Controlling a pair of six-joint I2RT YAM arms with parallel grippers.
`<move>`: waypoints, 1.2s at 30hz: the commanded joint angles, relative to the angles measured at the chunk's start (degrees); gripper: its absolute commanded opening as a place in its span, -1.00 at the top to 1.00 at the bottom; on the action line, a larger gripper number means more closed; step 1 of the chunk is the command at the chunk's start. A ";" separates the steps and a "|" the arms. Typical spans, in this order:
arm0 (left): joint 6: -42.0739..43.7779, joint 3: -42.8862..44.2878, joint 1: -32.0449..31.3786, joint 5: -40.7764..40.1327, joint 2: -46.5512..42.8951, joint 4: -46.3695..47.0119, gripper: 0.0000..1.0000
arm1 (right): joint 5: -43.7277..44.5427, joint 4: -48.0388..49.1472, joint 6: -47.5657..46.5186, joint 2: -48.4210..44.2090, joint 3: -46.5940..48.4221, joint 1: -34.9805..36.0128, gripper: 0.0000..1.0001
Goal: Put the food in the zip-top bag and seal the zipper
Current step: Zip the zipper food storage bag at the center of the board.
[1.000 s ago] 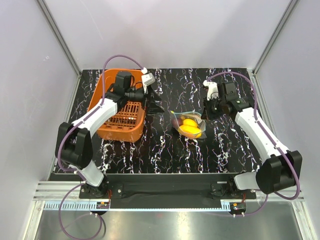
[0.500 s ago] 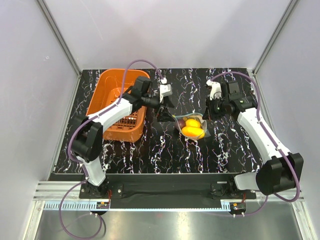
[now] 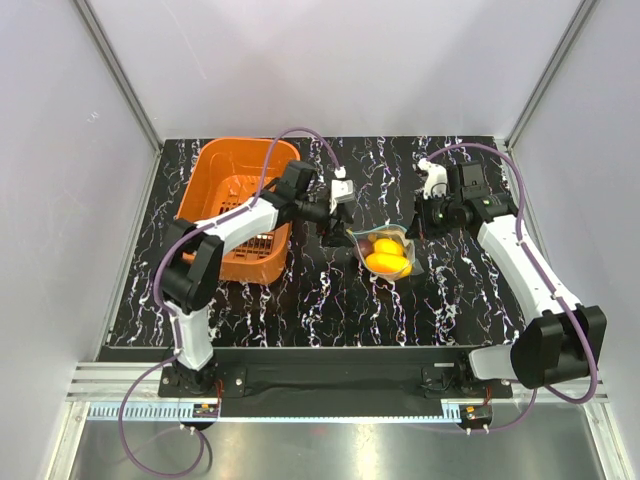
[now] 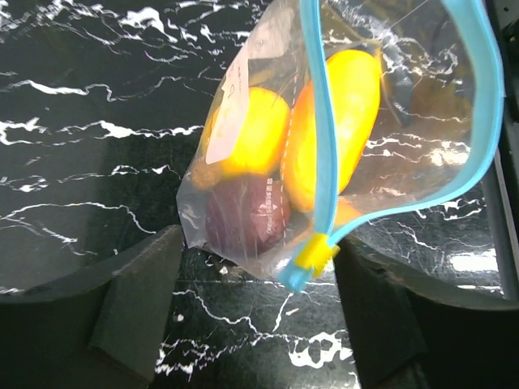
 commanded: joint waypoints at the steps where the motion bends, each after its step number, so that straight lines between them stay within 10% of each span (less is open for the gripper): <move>1: 1.18 2.58 -0.44 -0.42 1.42 4.57 -0.49 | -1.03 2.28 0.64 0.68 0.16 -0.26 1.00; 5: 0.13 2.66 -0.44 0.01 2.47 6.07 -0.13 | -0.42 2.80 0.72 1.47 0.15 -0.79 1.00; 9: -3.20 4.86 -0.44 3.17 3.79 6.76 1.00 | 0.02 2.89 1.25 2.35 1.99 -0.96 0.92; 18: -15.59 3.89 -0.44 6.95 2.03 16.34 1.00 | -4.80 8.23 9.31 8.33 13.60 -0.61 -0.06; 36: -40.73 -2.68 -2.81 -4.46 -2.18 13.09 1.00 | -3.94 30.23 5.12 1.30 -7.22 10.81 0.01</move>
